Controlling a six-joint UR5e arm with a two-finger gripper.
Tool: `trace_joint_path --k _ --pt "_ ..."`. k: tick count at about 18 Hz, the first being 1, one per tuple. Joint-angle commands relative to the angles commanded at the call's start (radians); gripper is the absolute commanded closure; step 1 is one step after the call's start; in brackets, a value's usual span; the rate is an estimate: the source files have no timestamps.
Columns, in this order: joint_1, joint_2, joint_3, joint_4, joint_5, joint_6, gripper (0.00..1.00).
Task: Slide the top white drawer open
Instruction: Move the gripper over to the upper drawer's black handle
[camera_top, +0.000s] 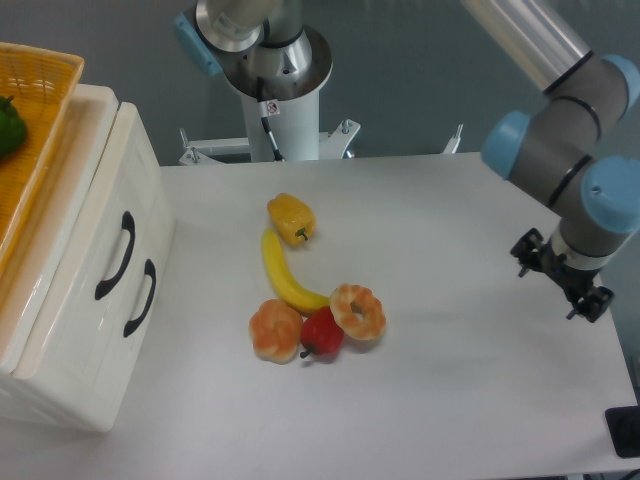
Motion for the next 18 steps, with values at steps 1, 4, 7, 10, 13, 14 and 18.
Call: trace_joint_path --k 1,4,7,10,13,14,18 --pt "-0.011 0.028 -0.031 -0.002 0.002 -0.021 0.00" --pt "-0.052 0.101 -0.098 -0.023 -0.009 -0.133 0.00" --pt "-0.101 0.141 -0.103 -0.109 -0.029 -0.266 0.00" --pt "-0.153 0.170 -0.103 -0.159 -0.077 -0.383 0.00" --pt "-0.209 0.198 -0.106 -0.190 -0.104 -0.471 0.00" --pt "-0.228 0.206 -0.106 -0.195 -0.121 -0.500 0.00" --pt "-0.310 0.235 -0.111 -0.198 -0.215 -0.678 0.00"
